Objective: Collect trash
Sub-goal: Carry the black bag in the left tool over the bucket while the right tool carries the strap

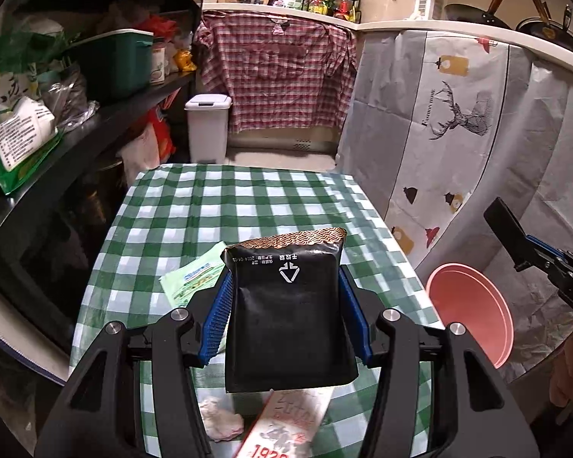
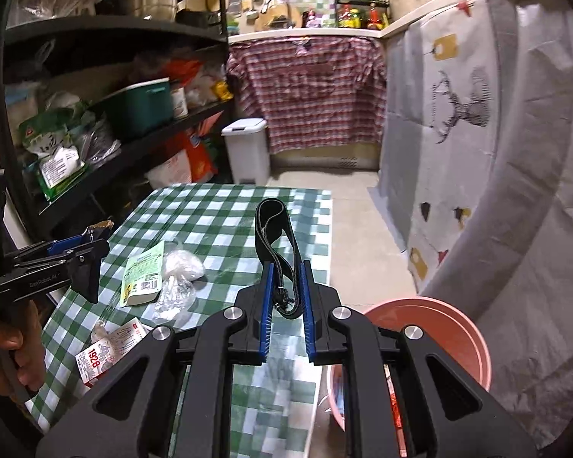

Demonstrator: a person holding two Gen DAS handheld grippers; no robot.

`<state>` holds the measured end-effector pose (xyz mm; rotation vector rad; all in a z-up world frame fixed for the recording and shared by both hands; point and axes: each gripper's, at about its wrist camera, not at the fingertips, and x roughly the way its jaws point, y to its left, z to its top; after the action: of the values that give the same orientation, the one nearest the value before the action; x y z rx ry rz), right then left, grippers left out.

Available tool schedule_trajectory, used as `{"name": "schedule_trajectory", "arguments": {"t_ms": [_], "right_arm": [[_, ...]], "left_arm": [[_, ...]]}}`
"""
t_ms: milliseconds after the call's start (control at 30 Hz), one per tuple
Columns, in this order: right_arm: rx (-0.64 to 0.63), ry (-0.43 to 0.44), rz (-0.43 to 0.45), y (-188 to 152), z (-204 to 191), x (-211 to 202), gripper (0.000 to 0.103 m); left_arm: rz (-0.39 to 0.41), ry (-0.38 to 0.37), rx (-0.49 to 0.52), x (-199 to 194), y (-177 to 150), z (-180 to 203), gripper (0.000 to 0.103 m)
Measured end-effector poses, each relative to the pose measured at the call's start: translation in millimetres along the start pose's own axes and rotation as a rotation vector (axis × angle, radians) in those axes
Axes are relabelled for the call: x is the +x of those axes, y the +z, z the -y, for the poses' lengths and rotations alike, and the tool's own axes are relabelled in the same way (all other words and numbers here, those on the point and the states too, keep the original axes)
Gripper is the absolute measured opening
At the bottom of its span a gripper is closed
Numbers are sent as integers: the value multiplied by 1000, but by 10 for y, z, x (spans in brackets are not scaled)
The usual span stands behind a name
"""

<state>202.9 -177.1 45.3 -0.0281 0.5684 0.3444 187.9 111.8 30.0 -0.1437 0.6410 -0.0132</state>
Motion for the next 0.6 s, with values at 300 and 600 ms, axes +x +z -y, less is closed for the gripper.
{"name": "schedule_trajectory", "arguments": {"t_ms": [300, 600], "right_arm": [[22, -30, 4, -40, 196, -89, 14], [39, -50, 1, -78, 305, -102, 14]], "left_arm": [[10, -34, 47, 31, 14, 315, 52], [9, -62, 58, 94, 49, 541, 52]]}}
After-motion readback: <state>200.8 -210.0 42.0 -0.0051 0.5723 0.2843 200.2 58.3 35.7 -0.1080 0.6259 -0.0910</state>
